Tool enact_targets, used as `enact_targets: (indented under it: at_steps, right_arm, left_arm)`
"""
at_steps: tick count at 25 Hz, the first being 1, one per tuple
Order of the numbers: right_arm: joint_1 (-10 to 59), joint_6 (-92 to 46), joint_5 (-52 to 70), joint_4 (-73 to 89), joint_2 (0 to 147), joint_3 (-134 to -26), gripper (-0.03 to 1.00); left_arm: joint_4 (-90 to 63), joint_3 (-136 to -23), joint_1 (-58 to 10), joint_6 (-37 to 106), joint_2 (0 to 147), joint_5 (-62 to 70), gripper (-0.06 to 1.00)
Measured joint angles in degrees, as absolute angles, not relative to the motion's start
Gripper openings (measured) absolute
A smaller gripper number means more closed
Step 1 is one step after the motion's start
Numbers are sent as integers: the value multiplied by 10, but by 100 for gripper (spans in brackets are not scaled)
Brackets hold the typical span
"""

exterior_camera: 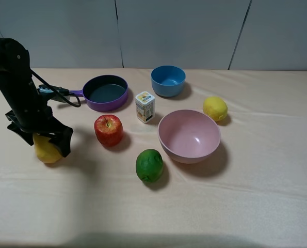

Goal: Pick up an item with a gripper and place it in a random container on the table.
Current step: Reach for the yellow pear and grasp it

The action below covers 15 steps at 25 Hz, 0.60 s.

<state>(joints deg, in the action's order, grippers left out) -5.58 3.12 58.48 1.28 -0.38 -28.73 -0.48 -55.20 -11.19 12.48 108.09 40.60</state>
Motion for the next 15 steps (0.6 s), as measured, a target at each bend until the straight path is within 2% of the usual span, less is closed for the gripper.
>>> enact_targets:
  at_steps: [15]
  right_arm:
    - [-56, 31, 585, 13, -4, -287, 69]
  left_arm:
    - [14, -552, -114, 138, 1094, 396, 94]
